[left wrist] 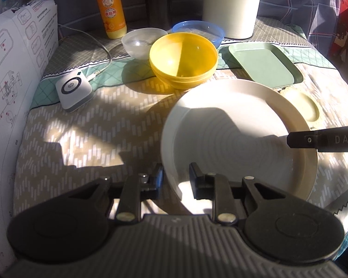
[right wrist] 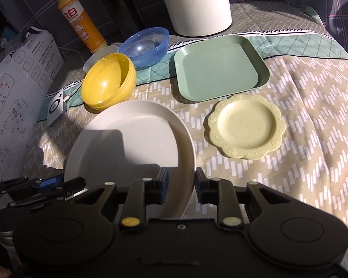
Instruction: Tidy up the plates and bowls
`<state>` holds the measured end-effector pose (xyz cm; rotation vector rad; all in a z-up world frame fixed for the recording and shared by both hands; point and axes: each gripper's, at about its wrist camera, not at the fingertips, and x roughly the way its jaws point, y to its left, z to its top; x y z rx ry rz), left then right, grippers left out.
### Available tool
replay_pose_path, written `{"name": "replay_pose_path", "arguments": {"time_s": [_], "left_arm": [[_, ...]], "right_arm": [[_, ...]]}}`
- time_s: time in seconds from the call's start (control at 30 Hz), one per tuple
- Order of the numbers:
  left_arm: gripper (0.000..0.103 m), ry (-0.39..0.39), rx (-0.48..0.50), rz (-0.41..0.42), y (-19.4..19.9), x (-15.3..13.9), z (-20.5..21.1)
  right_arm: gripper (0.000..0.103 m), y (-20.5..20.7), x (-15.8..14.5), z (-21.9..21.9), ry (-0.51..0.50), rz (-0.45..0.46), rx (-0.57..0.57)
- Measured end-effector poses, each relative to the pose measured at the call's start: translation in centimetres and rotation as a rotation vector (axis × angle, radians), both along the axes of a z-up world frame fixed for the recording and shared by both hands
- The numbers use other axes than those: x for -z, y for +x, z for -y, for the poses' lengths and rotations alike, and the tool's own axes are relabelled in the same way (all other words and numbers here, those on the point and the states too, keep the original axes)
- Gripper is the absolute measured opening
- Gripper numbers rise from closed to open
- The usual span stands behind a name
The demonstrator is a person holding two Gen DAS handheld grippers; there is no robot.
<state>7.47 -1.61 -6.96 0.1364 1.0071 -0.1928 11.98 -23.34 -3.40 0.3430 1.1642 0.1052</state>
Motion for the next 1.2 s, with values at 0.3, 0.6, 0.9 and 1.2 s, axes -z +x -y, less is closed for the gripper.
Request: {"name": "replay_pose_path", "arguments": {"time_s": [0.3, 0.6, 0.9, 1.2], "left_arm": [[0.023, -0.018, -0.093, 0.004, -4.2, -2.0, -4.1], [0.023, -0.003, -0.215, -0.002, -7.4, -2.3, -10.0], [0.023, 0.008, -0.267, -0.011, -7.5, -1.4, -12.3], [0.023, 0.016, -0.282, -0.042, -7.0, -0.1, -12.6]], "right_arm": [[0.024, -2.0, -2.8, -3.2, 0.026, 0.007, -0.088], [0.024, -3.0, -3.3, -9.8, 0.025, -0.01, -0.249], [0.024, -3.3, -2.3, -13.7, 0.001, -0.045, -0.304], [0.024, -2.9, -1.1, -14.5, -0.014, -0.069, -0.325]]}}
